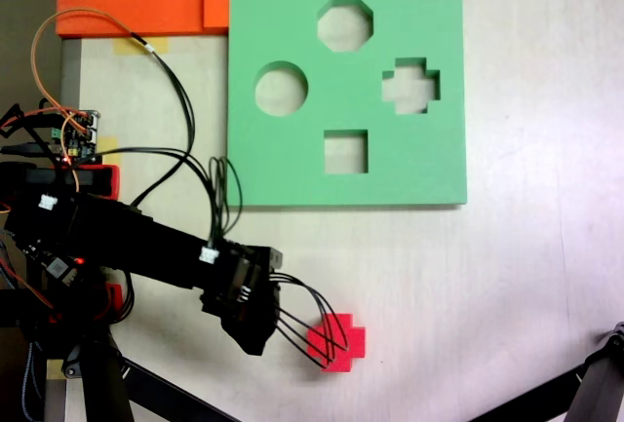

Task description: Put the cross columnar block into the corresponding hole

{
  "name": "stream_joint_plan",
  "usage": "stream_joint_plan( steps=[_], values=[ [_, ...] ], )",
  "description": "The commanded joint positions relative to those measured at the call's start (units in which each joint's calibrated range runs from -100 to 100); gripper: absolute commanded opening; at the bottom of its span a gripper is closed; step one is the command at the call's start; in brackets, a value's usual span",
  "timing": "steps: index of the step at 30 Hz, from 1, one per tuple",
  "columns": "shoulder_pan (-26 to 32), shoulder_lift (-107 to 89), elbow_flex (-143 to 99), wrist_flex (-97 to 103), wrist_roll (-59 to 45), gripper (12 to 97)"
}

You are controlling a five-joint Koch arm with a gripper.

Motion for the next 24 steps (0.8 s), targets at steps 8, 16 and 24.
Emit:
stream_joint_plan(
  steps=[8,16,24],
  values=[
    [-1.71,28.05,21.37,-3.14,-2.78,82.1],
    [-1.71,41.32,29.05,-2.94,-3.13,82.0],
    [-1.71,52.21,35.83,-2.75,-3.66,82.0]
  ],
)
